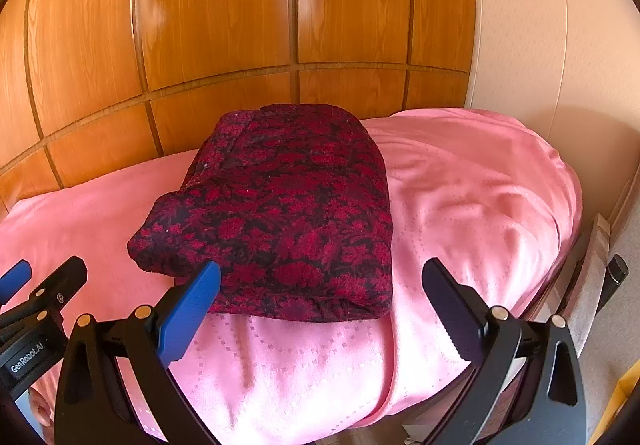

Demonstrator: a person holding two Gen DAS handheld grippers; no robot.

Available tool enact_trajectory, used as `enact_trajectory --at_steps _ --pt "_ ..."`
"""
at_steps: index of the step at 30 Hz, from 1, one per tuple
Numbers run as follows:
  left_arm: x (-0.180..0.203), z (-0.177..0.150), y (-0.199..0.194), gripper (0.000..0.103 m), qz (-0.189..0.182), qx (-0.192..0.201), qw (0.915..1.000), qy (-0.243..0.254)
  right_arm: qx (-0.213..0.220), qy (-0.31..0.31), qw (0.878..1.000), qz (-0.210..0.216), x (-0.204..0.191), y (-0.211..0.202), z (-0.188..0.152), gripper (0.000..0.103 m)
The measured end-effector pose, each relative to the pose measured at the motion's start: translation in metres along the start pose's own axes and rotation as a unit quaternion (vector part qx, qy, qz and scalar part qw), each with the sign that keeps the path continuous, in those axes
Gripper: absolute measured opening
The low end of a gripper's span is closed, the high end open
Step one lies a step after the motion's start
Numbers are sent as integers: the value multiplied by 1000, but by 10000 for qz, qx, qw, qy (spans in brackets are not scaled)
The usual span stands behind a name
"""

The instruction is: Fold small clothes

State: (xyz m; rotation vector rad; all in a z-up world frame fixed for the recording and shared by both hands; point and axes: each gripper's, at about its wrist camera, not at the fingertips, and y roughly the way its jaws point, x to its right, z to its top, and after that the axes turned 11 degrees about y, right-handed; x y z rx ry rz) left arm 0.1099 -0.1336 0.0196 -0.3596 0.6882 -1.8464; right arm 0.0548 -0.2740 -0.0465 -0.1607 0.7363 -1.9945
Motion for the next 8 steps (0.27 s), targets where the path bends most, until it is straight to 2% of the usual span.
enact_trajectory --at_steps 4,8 --pt "-2 -1 5 99 15 -114 9999 -77 93 96 9999 94 7 -1 8 101" --pt "-6 -5 14 99 54 -249 9995 -162 158 442 9989 60 32 10 37 101"
